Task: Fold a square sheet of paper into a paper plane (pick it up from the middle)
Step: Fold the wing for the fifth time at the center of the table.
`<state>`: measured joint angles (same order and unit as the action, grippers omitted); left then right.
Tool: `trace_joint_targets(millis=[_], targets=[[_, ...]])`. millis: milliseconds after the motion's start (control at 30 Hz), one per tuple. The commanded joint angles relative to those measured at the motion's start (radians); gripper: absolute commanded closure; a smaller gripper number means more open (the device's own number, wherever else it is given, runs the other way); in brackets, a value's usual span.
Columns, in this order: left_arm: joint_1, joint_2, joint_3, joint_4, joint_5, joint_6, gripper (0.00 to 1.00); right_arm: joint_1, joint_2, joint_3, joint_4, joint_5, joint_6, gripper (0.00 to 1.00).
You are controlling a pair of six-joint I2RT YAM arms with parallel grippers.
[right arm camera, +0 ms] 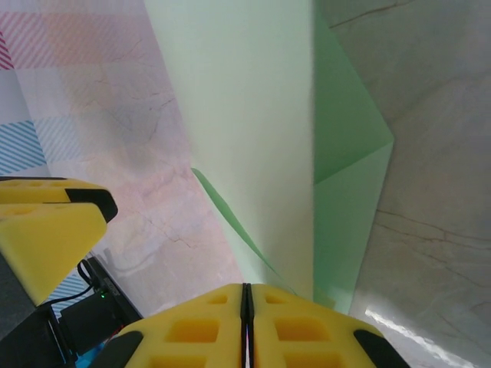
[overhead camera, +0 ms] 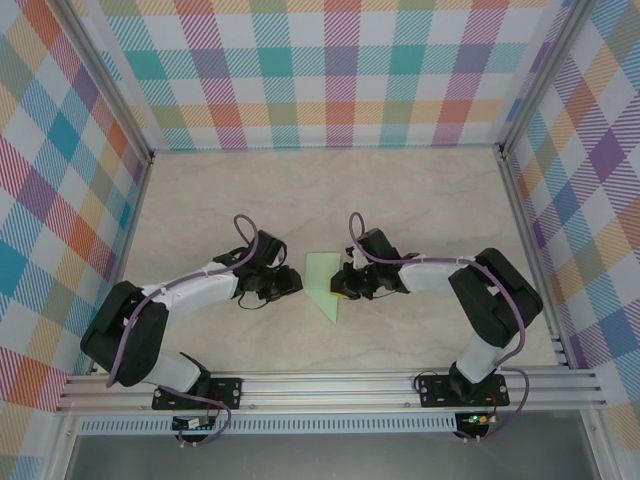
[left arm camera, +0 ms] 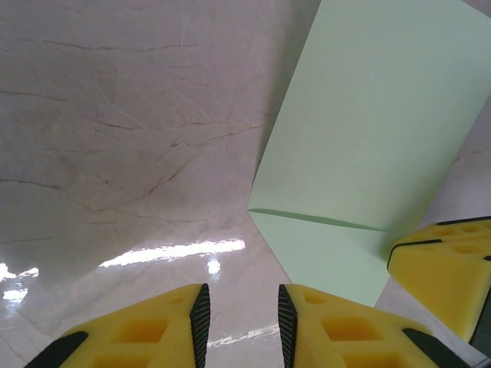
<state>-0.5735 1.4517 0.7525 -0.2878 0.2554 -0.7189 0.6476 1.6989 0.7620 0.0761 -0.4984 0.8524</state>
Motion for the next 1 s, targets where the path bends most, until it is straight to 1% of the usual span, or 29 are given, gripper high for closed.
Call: trace_joint_targets(millis=[0, 300, 567, 767, 967], targets=[[0.011, 0.018, 0.028, 0.042, 0.042, -0.018, 0.68, -0.012, 0.026, -0.025, 0.031, 0.004, -0.013, 0.89], [0.011, 0.068, 0.047, 0.085, 0.095, -0.04, 0.64, -0.043, 0.045, -0.09, 0.109, -0.008, 0.005, 0.89], [0.011, 0.131, 0.05, 0.16, 0.134, -0.084, 0.6, -0.051, 0.047, -0.118, 0.123, -0.003, 0.007, 0.89], [0.011, 0.188, 0.042, 0.245, 0.172, -0.123, 0.59, -0.054, 0.047, -0.122, 0.116, 0.006, 0.001, 0.89], [0.011, 0.212, 0.041, 0.308, 0.203, -0.134, 0.6, -0.057, 0.048, -0.13, 0.111, 0.017, 0.001, 0.89]])
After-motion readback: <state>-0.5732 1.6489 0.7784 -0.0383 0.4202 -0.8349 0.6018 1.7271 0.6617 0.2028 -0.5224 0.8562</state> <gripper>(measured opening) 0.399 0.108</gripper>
